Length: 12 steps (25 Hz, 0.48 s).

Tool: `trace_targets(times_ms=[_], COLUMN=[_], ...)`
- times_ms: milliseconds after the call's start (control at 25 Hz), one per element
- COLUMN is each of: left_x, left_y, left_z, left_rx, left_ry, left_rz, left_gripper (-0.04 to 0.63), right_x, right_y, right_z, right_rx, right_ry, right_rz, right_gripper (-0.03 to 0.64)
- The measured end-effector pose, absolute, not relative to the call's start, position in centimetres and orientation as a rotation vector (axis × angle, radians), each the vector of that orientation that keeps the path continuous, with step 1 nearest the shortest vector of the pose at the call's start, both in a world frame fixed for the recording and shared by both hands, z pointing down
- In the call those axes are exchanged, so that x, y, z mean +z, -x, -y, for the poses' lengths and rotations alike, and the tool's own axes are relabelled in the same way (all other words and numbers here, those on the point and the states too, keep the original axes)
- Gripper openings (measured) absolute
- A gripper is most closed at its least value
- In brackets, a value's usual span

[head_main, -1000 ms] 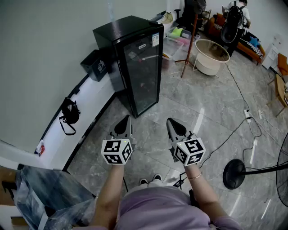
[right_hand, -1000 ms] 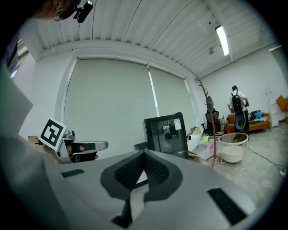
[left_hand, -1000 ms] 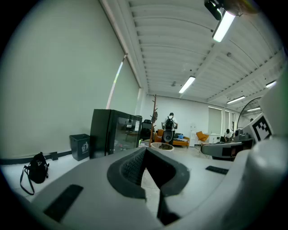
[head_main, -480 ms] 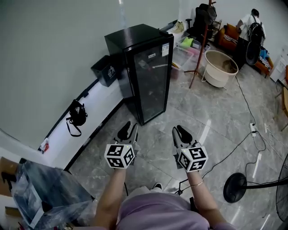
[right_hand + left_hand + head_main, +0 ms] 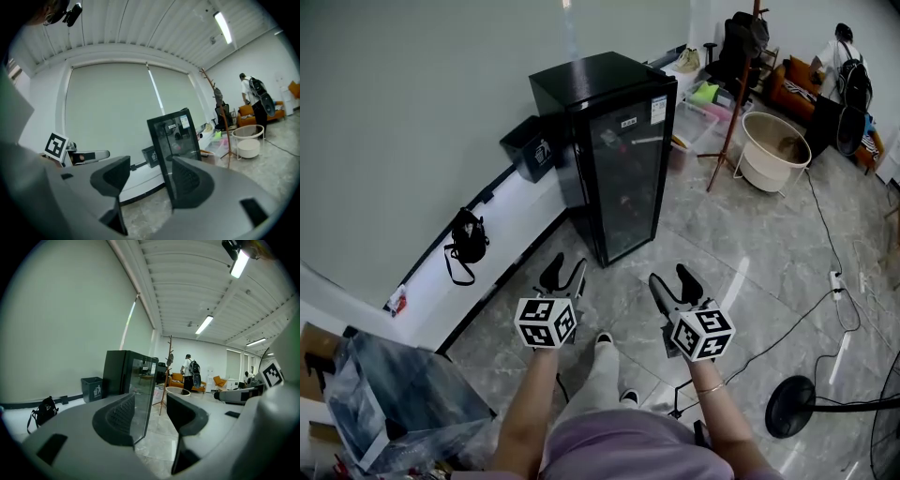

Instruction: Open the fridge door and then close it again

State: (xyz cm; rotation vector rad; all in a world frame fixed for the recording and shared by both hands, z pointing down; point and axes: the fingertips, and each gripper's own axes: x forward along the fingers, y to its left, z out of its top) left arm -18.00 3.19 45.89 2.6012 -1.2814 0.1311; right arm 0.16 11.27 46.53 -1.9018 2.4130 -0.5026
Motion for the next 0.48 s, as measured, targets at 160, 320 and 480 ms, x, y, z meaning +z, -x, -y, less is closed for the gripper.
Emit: trace_targets(times_ms=[160,320,480], left_x=[46.9,47.6,47.6], left_y=[17.5,17.4,17.0], left_z=[1.3,6.7,12.7], left_rx=[0.135,0.121,0.119], left_ry=[-2.587,-2.577,-2.579], left_rz=[1.275,1.272,1.246], left_gripper=[0.207,0.212,0.212], right_x=[46.5,45.9,45.1], right_y=[-0.9,-1.5,-1.4], right_z=[-7.1,-2.0,3.6], right_rx=[-0.492,-0.455,-0.426], right_ry=[1.905,1.920,1.939], right_rz=[-2.409,-2.409,-2.408], right_gripper=[0.284,0.287,0.288])
